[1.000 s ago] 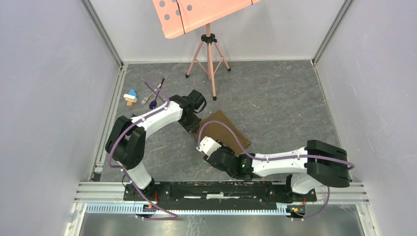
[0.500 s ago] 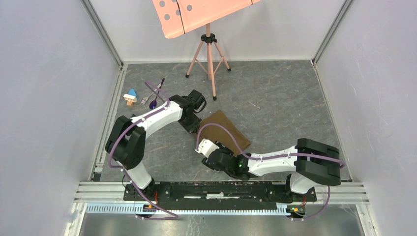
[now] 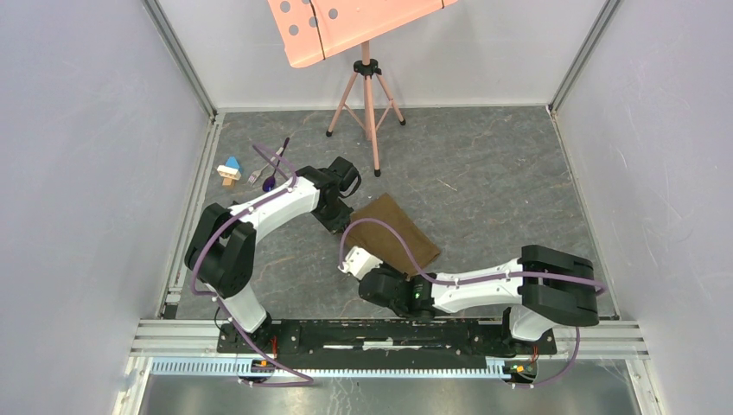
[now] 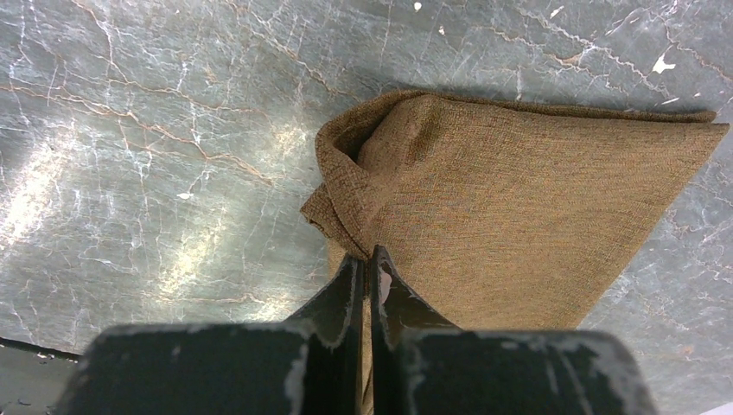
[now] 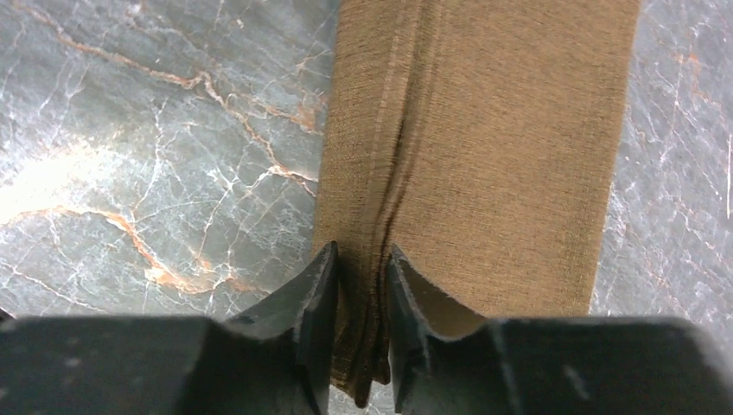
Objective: Fold the napkin into a case and place the utensils inside
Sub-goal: Fold the lower triangle-folded napkin at the center of the board.
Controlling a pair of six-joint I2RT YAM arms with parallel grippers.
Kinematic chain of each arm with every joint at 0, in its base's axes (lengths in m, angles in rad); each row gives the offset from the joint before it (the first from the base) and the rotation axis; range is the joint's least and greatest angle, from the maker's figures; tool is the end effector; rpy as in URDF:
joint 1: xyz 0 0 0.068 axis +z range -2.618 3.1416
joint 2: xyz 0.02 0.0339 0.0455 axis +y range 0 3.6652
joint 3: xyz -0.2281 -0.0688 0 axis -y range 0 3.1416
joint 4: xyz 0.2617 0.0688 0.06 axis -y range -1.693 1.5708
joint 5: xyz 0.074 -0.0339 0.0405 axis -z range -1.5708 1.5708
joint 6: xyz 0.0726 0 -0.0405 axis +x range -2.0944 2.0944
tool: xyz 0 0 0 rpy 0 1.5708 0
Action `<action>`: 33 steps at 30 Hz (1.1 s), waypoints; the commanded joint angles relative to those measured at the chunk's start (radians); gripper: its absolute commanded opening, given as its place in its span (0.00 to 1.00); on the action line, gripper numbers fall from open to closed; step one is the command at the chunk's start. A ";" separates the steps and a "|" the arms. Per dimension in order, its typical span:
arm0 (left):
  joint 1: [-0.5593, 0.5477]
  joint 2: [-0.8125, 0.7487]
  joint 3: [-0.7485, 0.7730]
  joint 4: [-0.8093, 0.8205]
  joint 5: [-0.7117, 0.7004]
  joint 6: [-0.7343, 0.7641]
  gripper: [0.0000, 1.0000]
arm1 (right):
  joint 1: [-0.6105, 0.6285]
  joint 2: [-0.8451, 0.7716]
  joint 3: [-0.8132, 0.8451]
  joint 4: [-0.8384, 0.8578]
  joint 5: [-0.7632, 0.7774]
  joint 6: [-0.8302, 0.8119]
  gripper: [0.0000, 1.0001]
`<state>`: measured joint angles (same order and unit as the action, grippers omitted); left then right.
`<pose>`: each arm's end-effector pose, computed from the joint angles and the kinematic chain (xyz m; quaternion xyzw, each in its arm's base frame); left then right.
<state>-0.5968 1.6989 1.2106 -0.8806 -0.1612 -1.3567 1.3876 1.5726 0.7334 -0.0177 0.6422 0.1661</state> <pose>0.2858 -0.1801 0.1272 -0.3753 0.9179 -0.0384 0.1226 0.1022 0.3130 0.0871 -0.4195 0.7916 0.0215 0.4437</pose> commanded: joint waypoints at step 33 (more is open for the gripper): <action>-0.043 0.173 0.177 0.061 -0.005 0.142 0.05 | -0.355 -0.225 -0.394 0.428 -0.556 0.225 0.00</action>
<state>-0.6403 1.8446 1.3403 -0.8482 -0.1287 -1.2793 1.0496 1.3777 0.3695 0.3855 0.1364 0.3515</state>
